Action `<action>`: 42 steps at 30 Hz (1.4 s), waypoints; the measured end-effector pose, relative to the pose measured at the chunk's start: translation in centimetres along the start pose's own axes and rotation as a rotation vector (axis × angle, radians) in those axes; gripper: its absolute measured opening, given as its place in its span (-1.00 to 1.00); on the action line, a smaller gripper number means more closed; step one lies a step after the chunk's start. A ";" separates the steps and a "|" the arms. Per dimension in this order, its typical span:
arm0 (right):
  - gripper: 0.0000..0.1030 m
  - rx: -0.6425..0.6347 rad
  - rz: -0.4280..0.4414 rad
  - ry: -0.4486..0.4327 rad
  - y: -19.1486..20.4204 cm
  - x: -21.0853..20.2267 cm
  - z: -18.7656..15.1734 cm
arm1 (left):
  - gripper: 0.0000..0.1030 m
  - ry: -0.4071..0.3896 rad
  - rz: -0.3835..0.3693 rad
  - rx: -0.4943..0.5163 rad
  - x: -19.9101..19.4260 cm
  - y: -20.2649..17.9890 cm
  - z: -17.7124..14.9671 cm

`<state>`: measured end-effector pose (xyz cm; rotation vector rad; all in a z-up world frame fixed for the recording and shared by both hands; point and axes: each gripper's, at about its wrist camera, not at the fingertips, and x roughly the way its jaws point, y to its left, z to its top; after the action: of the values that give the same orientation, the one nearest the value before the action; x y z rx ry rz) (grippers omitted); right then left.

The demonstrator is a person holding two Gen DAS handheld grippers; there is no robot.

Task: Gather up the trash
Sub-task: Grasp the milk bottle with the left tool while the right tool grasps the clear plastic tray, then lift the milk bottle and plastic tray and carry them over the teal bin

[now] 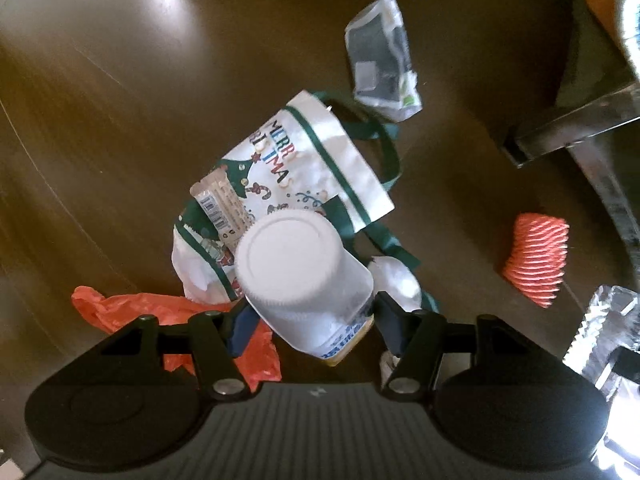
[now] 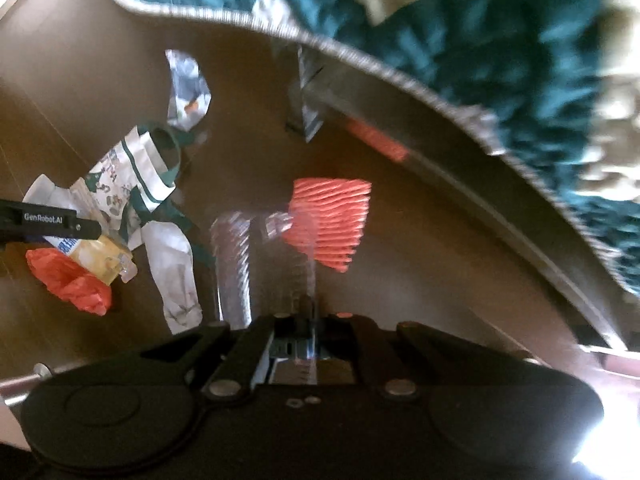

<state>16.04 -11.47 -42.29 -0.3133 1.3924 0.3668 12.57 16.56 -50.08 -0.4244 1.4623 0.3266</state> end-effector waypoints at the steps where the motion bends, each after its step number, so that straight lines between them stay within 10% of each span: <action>1: -1.00 0.001 -0.003 -0.013 -0.2 -0.9 -0.1 | 0.19 -0.009 -0.003 0.000 -0.5 -0.1 -0.1; 19: -1.00 0.105 -0.028 -0.412 -2.7 -22.8 -1.3 | 0.19 -0.425 -0.105 0.123 -22.4 -1.4 2.4; 42: -1.00 0.170 -0.181 -0.925 -8.1 -47.8 -4.8 | 0.18 -0.790 -0.364 0.411 -50.2 -13.0 -3.7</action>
<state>8.65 -23.99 4.23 -0.0948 0.4754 0.1933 10.95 5.52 0.73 -0.1801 0.6306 -0.1057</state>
